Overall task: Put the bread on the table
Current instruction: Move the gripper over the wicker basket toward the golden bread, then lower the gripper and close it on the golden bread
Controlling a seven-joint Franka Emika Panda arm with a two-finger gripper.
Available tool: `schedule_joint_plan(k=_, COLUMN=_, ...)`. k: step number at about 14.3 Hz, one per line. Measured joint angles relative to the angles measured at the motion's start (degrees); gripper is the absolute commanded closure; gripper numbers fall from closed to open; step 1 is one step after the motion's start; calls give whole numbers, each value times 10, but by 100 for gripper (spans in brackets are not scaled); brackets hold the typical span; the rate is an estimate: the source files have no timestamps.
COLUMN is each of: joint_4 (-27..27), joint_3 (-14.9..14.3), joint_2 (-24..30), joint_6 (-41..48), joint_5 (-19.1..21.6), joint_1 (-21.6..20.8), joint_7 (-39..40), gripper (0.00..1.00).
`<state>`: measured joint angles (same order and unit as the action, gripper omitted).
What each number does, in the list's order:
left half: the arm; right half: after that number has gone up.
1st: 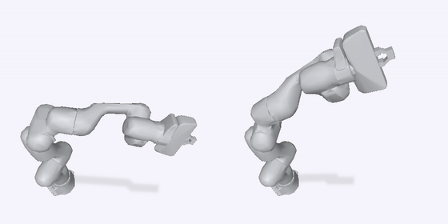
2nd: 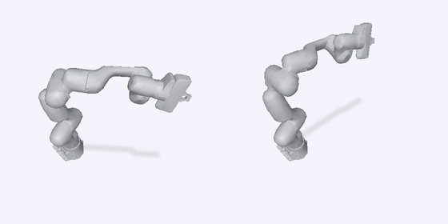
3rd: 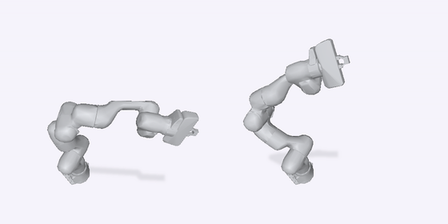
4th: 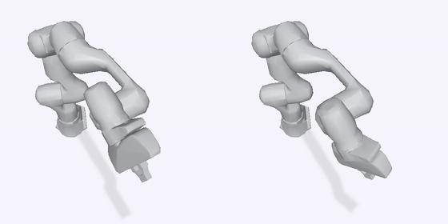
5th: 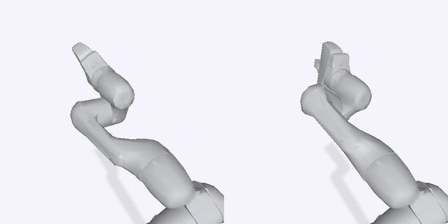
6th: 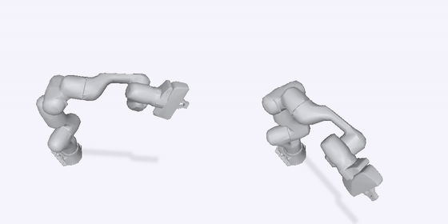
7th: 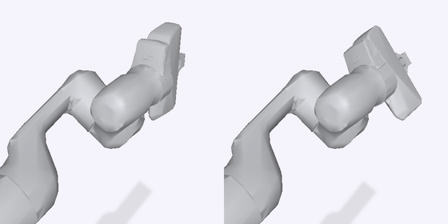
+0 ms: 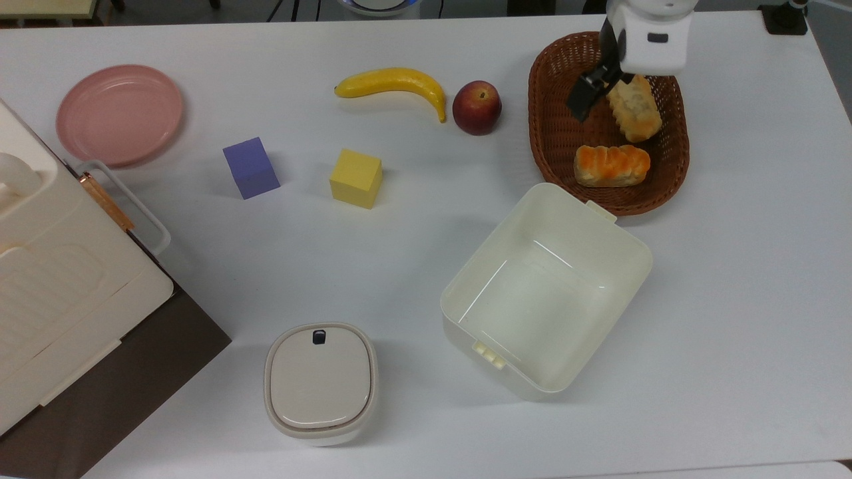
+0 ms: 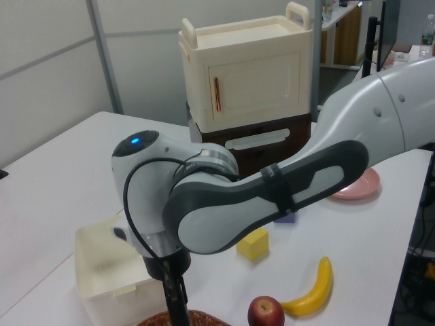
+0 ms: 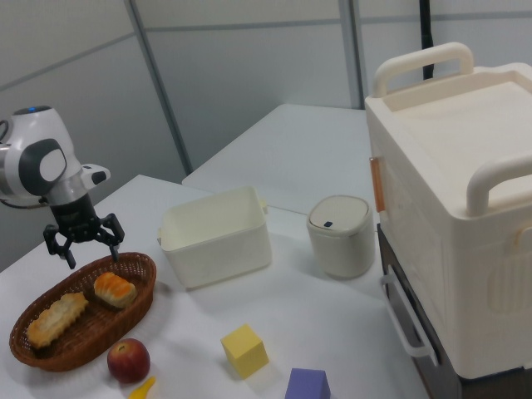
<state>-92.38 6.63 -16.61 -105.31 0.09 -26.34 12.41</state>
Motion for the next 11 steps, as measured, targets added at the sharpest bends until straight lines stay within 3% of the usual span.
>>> schedule_joint_plan(k=2, joint_4=-1, joint_3=-1, joint_2=-10, joint_6=-12, joint_5=0, joint_1=1, joint_7=86, gripper=0)
schedule_joint_plan(k=4, joint_4=-4, joint_3=-1, joint_2=-21, joint_6=-38, joint_5=0, joint_1=1, joint_7=124, gripper=0)
schedule_joint_plan(k=11, joint_4=-22, joint_3=1, joint_2=-81, joint_6=-117, joint_5=-42, joint_1=-9, joint_7=149, gripper=0)
